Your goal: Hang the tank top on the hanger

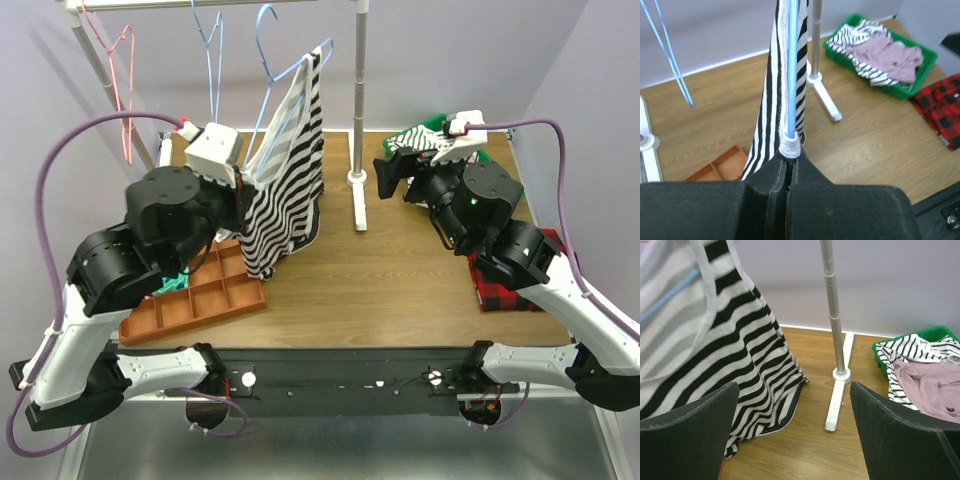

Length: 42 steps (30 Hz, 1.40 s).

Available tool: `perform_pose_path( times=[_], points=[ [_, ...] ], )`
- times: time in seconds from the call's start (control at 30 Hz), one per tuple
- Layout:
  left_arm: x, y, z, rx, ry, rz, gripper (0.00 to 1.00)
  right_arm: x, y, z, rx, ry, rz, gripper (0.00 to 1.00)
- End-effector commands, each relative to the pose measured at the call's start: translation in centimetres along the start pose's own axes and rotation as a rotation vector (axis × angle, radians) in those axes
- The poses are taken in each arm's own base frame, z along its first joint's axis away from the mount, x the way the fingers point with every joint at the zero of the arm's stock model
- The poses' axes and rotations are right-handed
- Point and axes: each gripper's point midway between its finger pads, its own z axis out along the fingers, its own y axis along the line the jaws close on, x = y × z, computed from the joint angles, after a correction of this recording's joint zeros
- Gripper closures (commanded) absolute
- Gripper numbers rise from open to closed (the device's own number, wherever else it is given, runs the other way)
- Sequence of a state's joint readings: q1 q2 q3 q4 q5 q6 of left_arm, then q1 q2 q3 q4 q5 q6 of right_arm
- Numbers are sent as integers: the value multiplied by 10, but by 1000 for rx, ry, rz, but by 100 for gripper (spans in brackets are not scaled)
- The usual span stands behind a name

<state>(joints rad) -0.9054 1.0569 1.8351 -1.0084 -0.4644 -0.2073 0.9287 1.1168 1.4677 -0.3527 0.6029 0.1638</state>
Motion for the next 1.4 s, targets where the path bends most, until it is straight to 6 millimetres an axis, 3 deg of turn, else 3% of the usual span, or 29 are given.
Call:
perform_pose_path(
  times=[0.0, 0.17, 0.37, 0.5, 0.7, 0.93, 1.37],
  points=[
    [5, 5, 6, -45, -7, -26, 100, 10, -2, 3, 30, 17, 4, 1],
    [12, -2, 36, -96, 22, -33, 100, 19, -1, 4, 26, 36, 18, 1],
    [18, -12, 79, -136, 46, -51, 100, 47, 1, 2, 10, 96, 34, 1],
    [20, -8, 108, -141, 67, -87, 100, 63, 1, -2, -1, 132, 55, 1],
    [1, 6, 141, -145, 34, -116, 100, 86, 3, -7, -22, 178, 77, 1],
    [-37, 16, 166, -149, -18, -96, 100, 98, 1, -9, -14, 205, 88, 1],
    [-40, 29, 214, -163, 10, -119, 100, 104, 7, -6, -30, 226, 93, 1]
  ],
)
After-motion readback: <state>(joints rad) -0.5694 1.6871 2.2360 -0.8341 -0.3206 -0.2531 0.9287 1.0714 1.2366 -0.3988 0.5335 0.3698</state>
